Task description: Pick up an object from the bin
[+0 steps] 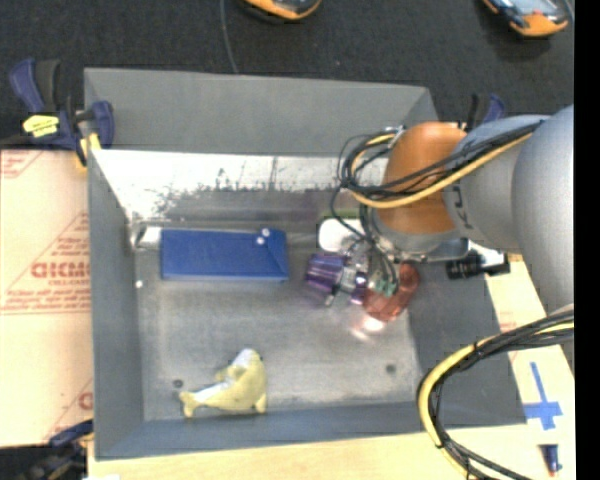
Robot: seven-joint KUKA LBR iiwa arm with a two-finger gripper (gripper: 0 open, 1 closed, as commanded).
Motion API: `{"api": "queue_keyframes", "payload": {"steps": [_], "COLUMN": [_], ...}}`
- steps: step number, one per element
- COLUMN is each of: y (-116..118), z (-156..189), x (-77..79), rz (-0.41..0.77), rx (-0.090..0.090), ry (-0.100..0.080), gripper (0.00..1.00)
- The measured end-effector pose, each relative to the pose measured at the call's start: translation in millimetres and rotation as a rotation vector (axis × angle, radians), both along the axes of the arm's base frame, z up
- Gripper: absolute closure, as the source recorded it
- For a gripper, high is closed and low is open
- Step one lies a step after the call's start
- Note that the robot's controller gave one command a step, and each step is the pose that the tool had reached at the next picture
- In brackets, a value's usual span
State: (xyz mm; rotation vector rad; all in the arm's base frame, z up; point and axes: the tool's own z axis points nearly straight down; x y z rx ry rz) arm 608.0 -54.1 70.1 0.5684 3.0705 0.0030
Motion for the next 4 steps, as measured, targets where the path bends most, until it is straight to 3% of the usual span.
{"api": "queue_keyframes", "payload": {"steps": [1,4], "y": [0,-1], "z": [1,148], "x": [-0.7,-0.4], "rz": [0.001,0.006], "rx": [0.0,0.001], "ry": [0.002,0.001], "gripper": [1.0,1.0]}}
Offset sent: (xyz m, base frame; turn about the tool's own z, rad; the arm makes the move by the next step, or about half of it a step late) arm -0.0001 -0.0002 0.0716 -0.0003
